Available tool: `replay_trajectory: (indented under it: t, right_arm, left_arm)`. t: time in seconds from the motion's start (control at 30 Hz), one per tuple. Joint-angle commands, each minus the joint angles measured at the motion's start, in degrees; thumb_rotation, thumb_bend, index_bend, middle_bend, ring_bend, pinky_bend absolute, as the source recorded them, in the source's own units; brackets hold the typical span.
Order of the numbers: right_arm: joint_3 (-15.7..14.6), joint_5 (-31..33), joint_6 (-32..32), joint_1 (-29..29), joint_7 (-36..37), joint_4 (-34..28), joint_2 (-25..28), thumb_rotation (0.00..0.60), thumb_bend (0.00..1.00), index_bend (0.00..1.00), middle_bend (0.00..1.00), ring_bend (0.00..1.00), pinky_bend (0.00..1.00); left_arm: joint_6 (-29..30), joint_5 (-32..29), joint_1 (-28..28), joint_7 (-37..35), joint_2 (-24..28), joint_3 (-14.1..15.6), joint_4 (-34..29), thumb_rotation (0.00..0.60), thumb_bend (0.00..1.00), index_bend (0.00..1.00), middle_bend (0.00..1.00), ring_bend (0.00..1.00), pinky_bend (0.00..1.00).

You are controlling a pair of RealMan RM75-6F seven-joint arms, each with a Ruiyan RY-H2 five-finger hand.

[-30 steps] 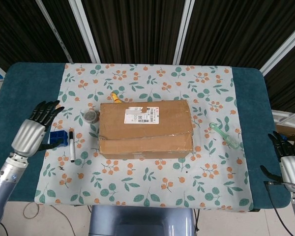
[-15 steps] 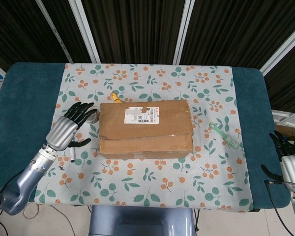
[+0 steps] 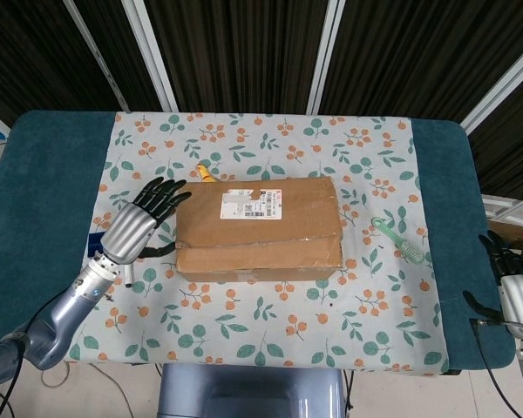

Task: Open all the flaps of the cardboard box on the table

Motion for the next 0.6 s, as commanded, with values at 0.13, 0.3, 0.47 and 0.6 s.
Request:
replay_trajectory:
  t: [0.13,0.3,0.47,0.6]
  right_arm:
    - [-0.04,-0.13,-0.05,0.07,0.04,0.05,0.01,0.6,0.28,0.0,0.06,0.2,0.24]
    - [-0.08,0.0,-0.29,0.1,-0.02,-0.02,0.04,0.6,0.28,0.0,0.06,0.2,0.24]
    - [-0.19,-0.1,-0.49,0.12,0.78,-0.42,0.35,0.6,0.28,0.0,0.06,0.2,0.24]
    - [-0.12,0.11,-0.63,0.15,0.64,-0.25,0.28,0.6,0.28,0.0,0.06,0.2,0.24]
  left_arm:
    - [-0.13,-0.11,-1.32,0.73,-1.23,0.03,0.88,0.6,0.16,0.08,0.01,0.0,0.0]
    - [-0.61,-0.99,-2.35,2.72,-2.19,-0.37,2.4,0.6,0.16,0.08,0.01,0.0,0.0]
    - [0.04,-1.55,-3.23,3.64,-2.74,-1.17,3.45,0.6,0.22,0.08,0.01,0.0,0.0]
    - [1.91,-1.13,-3.46,3.63,-3.03,-1.34,4.31,0.6,0.22,0.08,0.01,0.0,0.0]
